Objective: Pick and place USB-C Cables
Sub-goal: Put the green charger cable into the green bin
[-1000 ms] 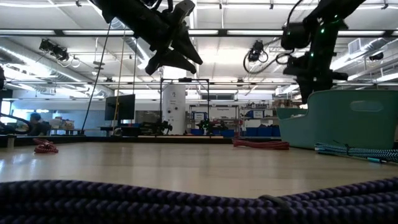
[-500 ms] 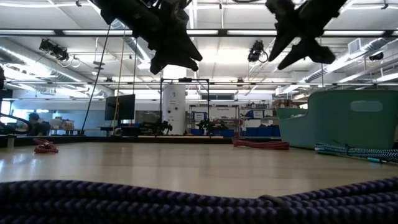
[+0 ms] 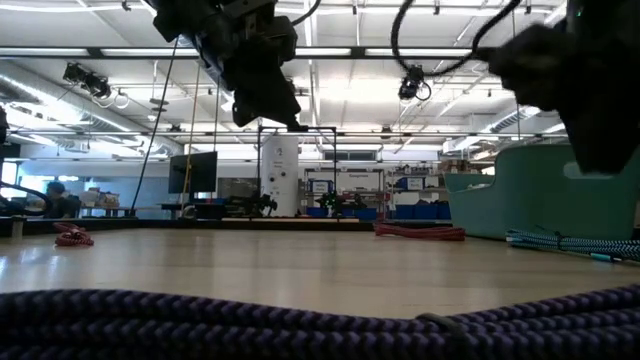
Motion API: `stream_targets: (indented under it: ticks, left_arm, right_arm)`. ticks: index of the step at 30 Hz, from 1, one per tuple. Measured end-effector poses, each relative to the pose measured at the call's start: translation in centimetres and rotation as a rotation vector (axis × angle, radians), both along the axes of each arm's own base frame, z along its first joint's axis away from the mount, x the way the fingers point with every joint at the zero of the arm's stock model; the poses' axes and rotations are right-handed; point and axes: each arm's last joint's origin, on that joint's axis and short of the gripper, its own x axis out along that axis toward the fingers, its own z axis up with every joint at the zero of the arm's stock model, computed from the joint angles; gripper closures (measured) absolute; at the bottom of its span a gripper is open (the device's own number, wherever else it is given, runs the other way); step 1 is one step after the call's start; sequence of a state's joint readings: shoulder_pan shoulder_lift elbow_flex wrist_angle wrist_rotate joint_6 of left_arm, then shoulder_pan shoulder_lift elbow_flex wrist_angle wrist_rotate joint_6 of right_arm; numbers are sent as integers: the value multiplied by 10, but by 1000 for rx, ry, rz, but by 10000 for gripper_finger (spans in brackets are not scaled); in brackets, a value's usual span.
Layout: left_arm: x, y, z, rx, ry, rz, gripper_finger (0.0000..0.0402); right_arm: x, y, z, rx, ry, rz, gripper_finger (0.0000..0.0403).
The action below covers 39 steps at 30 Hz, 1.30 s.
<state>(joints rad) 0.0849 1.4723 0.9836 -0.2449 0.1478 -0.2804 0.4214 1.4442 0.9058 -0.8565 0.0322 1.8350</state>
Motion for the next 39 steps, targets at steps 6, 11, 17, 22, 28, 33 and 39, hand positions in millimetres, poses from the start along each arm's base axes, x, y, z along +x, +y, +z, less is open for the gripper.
stream_targets:
  ticks: [6, 11, 17, 22, 28, 33, 39]
  left_arm:
    - [0, 0, -1, 3, 7, -3, 285]
    - [-1, 0, -1, 3, 19, -4, 285]
    - [-1, 0, -1, 6, 16, 0, 285]
    - [-1, 1, -1, 16, 12, 14, 285]
    - [0, 2, 0, 44, 7, 44, 285]
    - [1, 4, 1, 65, -5, 69, 285]
    - [1, 5, 2, 69, -15, 113, 285]
  right_arm:
    - [15, -8, -29, -23, 111, -6, 273]
    - [25, -12, -51, -48, 166, -7, 241]
    - [32, -7, -69, -60, 192, 61, 281]
    - [32, -1, -71, -77, 185, 128, 371]
    - [22, 4, -47, -2, 103, 243, 377]
    - [14, -5, 6, -8, -161, 307, 382]
    - [2, -37, 62, -111, -485, 302, 382]
